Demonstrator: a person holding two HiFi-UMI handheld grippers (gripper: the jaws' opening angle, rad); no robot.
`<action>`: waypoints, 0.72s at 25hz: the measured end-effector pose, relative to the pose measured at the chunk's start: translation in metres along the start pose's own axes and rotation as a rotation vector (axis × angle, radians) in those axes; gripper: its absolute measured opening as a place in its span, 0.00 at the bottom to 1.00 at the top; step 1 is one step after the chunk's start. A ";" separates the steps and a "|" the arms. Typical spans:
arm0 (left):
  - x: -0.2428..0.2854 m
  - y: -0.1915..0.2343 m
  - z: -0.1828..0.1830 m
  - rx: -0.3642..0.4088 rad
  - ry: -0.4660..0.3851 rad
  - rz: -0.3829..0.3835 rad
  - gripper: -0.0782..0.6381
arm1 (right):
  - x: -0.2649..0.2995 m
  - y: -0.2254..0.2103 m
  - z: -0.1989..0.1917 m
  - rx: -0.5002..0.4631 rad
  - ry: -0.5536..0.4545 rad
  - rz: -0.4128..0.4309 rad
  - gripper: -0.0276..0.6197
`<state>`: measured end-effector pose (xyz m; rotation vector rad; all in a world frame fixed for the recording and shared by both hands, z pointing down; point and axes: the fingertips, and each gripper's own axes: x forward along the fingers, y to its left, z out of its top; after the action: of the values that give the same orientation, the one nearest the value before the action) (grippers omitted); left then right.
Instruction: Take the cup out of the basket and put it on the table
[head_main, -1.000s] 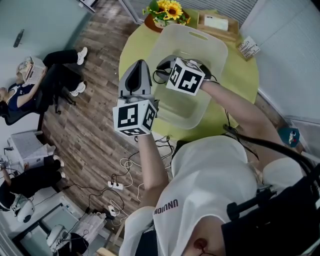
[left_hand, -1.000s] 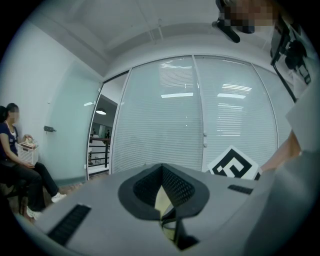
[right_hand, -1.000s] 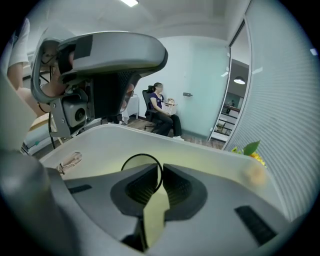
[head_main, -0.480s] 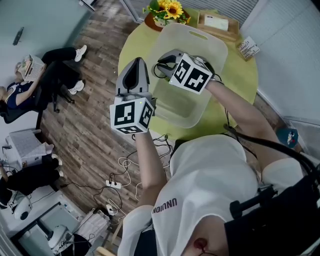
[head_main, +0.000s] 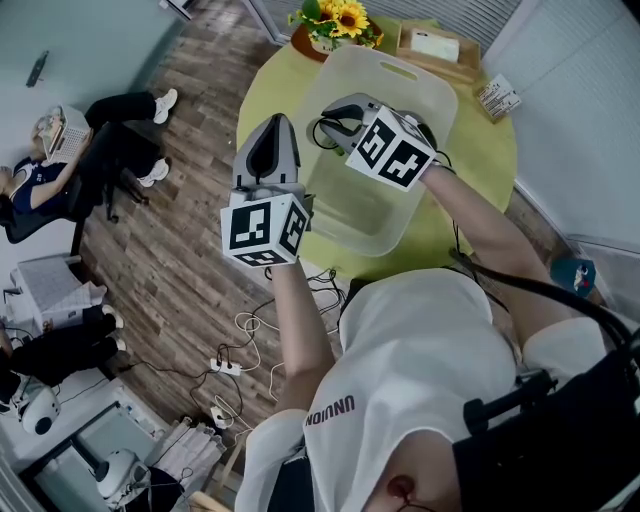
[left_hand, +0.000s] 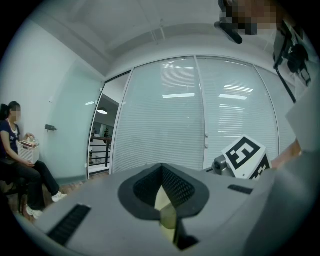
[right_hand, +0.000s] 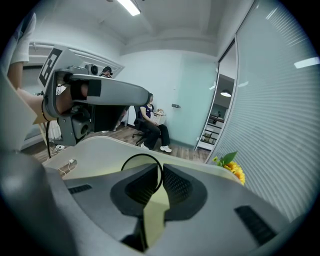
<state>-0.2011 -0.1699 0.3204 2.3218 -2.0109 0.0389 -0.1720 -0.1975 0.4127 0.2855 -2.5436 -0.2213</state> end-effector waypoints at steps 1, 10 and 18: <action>0.000 0.000 0.000 0.000 0.000 0.000 0.13 | -0.001 -0.001 0.000 0.004 -0.005 -0.007 0.11; 0.001 -0.001 -0.001 -0.001 0.001 0.002 0.13 | -0.011 -0.015 0.005 0.030 -0.041 -0.056 0.11; 0.001 -0.001 -0.001 -0.003 0.004 0.000 0.13 | -0.018 -0.022 0.007 0.074 -0.074 -0.097 0.11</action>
<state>-0.1996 -0.1707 0.3218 2.3182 -2.0076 0.0397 -0.1574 -0.2139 0.3929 0.4377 -2.6175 -0.1776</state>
